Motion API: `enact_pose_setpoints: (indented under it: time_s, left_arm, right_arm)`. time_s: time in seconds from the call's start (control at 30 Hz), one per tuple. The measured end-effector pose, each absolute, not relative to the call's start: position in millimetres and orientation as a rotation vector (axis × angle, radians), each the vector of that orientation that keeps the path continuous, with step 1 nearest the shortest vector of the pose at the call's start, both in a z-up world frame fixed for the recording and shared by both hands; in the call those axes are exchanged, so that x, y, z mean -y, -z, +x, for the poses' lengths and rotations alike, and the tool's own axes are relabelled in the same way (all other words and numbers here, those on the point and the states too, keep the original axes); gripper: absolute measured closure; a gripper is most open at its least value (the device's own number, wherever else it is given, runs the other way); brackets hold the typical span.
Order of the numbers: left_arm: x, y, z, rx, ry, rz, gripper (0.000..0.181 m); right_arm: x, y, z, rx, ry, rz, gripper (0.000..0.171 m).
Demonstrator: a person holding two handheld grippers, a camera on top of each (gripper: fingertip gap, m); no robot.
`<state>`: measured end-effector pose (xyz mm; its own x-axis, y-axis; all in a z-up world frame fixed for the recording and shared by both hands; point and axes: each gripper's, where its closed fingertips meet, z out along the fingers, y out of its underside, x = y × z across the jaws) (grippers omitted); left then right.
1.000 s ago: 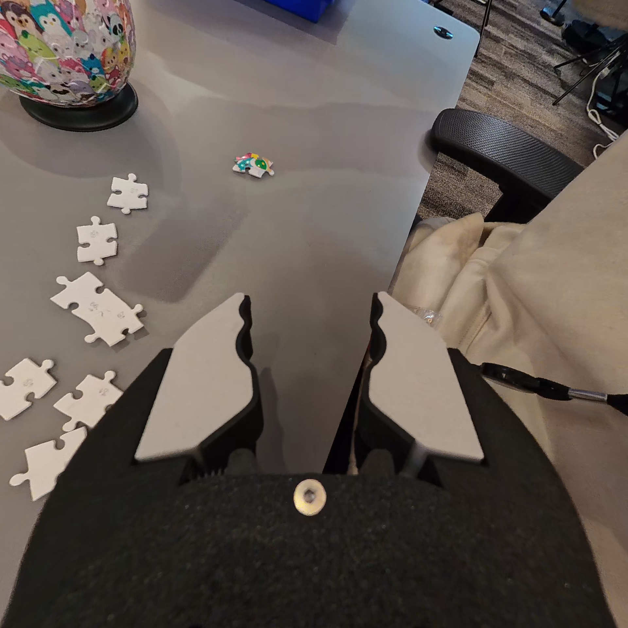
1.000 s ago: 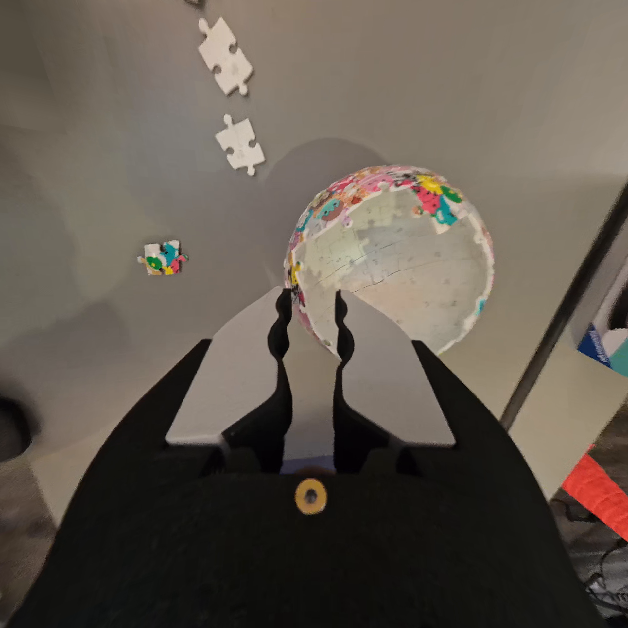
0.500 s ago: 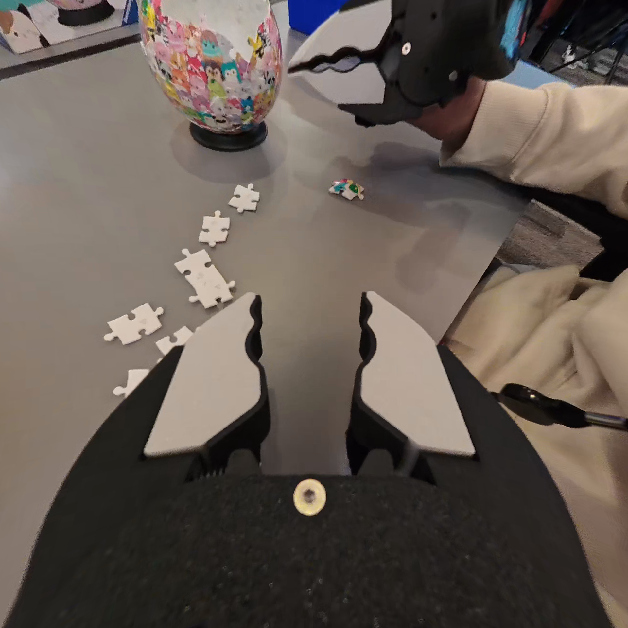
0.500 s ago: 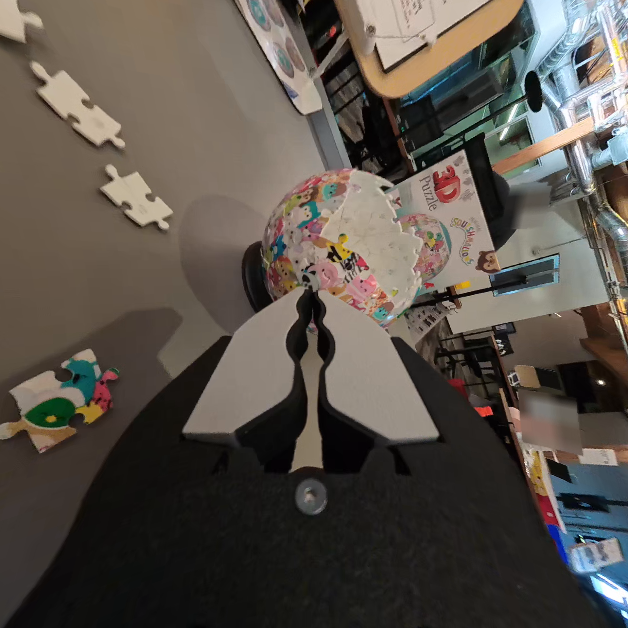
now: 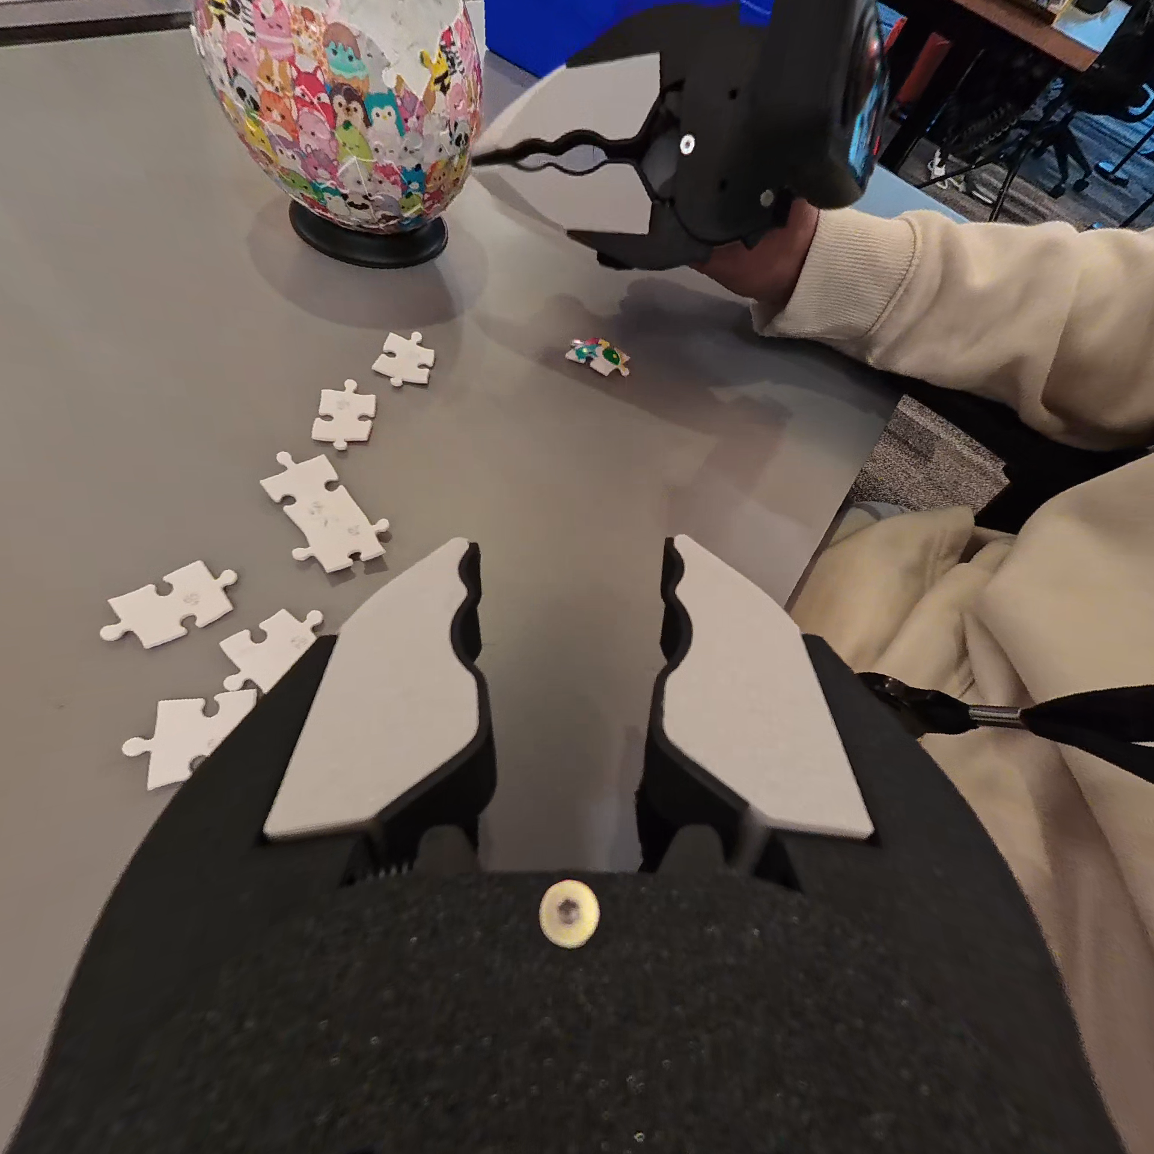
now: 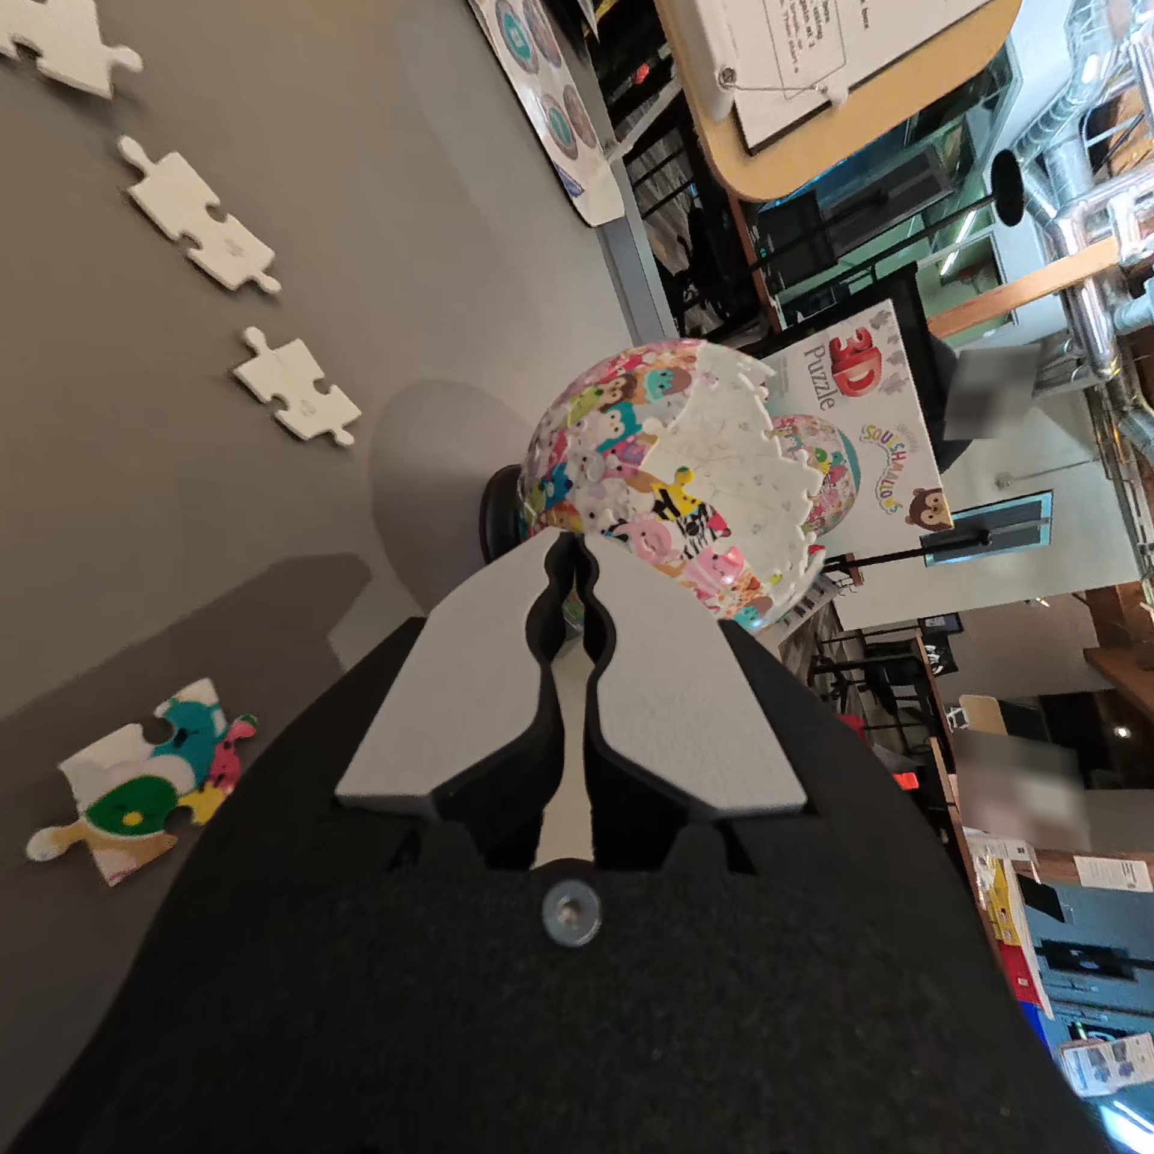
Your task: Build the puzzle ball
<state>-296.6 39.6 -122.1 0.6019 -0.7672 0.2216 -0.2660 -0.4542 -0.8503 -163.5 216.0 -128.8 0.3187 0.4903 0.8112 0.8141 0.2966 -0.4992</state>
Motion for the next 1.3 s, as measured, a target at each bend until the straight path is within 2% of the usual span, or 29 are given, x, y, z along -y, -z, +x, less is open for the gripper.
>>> enact_pose_setpoints:
  time_s: [1.3]
  left_arm:
    - [-32.8,124.1,-291.9,-0.857,0.791,-2.011,0.126]
  right_arm:
    - [-229.5,118.9,-158.8,1.276,0.323,-1.382,0.171]
